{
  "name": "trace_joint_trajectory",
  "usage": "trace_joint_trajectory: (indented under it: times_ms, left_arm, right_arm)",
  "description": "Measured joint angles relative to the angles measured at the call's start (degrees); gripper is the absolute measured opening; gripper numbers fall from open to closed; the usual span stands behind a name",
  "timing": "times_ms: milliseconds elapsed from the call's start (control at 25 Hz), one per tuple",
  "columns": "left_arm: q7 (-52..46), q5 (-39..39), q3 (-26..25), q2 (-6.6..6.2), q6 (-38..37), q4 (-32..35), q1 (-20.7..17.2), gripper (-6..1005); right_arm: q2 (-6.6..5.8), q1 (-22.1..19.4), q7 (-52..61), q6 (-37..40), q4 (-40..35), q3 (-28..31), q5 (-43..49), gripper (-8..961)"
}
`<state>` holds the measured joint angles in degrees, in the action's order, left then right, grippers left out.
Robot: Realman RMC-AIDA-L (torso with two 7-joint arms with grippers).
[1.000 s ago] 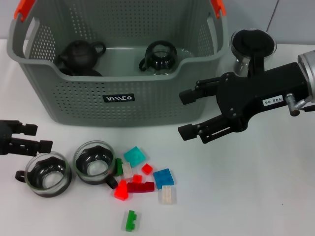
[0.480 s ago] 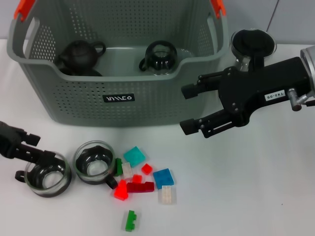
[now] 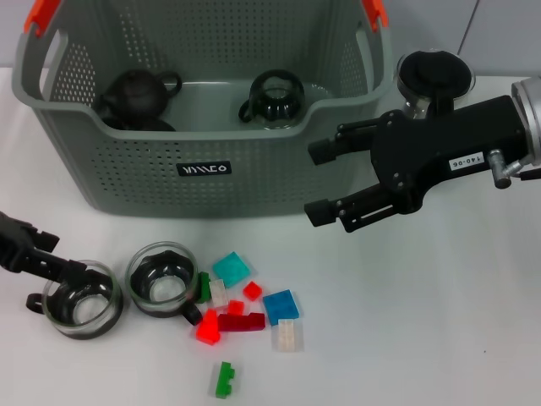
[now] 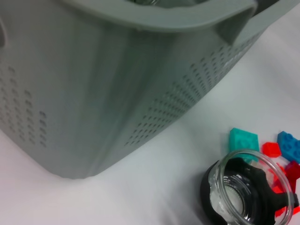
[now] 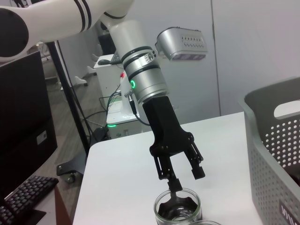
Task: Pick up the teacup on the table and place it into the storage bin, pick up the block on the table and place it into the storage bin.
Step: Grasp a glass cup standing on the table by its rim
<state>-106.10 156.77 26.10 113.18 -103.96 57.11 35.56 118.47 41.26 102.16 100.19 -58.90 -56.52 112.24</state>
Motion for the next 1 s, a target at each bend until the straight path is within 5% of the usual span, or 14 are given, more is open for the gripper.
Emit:
trace_joint_trajectory:
  times_ms: [680,1000]
  left_arm:
    - [-0.27,0.76,2.46,0.43,3.34,-2.89,0.08,838]
    - [-1.31,2.51,3.51,0.56,3.65,-2.84,0.39,741]
  right_arm:
    - [-0.26,0.03,-0.28,-1.21,0.01,0.10,-0.34,927]
    - [-0.11,0.04,-0.77,-1.57,0.09,0.10,-0.44,927]
